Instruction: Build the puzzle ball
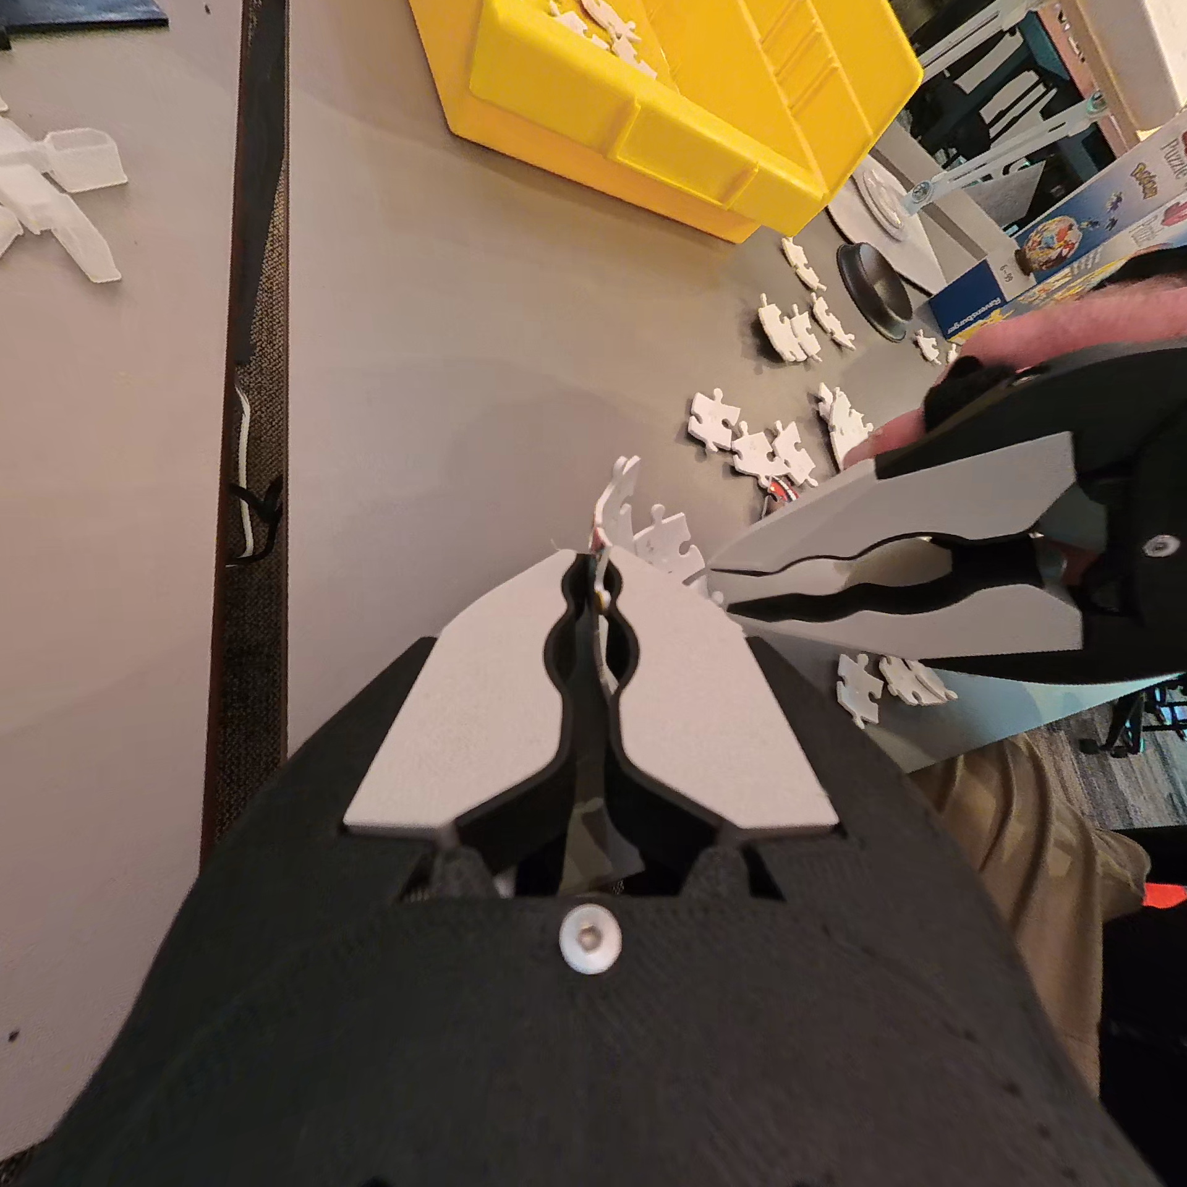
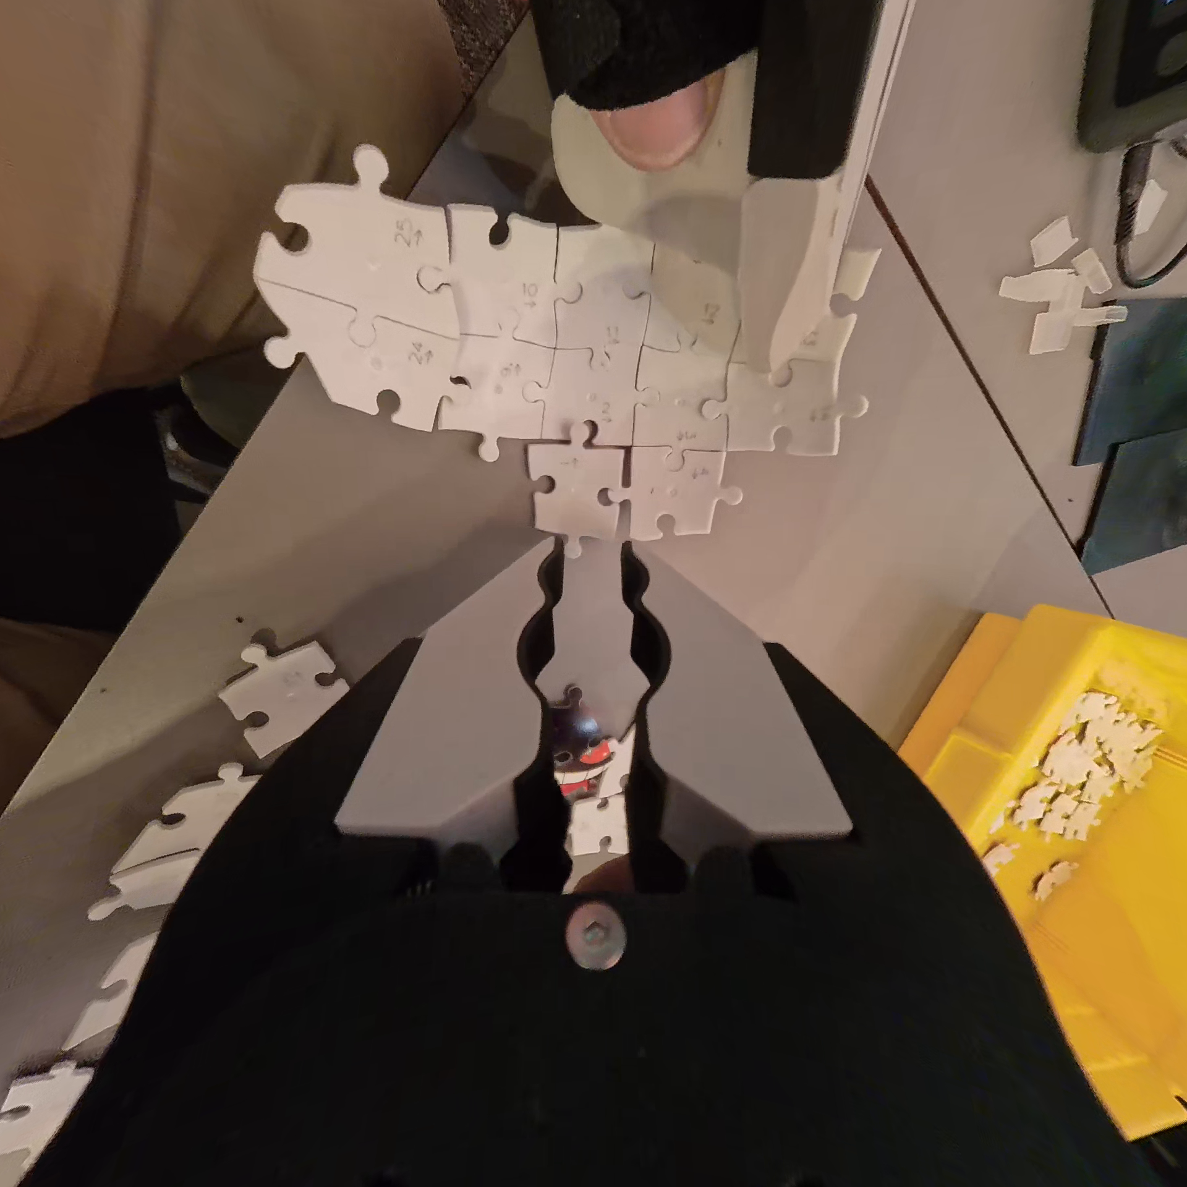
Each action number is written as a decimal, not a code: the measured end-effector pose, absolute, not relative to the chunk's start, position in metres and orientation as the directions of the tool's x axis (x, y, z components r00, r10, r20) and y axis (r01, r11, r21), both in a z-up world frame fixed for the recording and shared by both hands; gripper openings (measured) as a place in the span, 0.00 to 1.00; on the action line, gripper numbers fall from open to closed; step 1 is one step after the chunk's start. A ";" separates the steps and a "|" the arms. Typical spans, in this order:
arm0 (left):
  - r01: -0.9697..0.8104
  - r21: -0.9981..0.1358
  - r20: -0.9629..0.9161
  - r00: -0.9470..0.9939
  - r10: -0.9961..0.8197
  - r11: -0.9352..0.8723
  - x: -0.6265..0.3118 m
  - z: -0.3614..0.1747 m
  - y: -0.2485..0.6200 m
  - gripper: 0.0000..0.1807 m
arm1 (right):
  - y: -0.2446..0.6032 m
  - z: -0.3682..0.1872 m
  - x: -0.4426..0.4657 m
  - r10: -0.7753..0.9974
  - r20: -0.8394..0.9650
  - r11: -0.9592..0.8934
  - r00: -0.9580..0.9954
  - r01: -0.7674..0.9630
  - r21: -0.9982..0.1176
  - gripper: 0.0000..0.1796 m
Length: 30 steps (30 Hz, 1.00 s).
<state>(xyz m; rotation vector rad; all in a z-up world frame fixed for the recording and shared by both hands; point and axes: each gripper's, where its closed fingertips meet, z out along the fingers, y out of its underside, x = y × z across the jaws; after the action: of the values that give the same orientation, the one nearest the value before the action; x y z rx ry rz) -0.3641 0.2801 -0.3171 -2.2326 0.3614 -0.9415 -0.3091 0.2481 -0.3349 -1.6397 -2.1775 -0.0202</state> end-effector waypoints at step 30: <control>-0.007 -0.684 0.522 0.695 -0.495 -0.730 -0.361 -0.317 0.279 0.02 | 0.240 -0.333 -0.327 0.927 0.321 0.303 -0.195 0.893 -0.333 0.03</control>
<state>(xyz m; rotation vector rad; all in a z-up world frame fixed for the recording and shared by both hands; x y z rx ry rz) -0.3607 0.2785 -0.3168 -2.2326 0.3819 -0.9438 -0.3274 0.2399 -0.3331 -1.6160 -2.1181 0.0991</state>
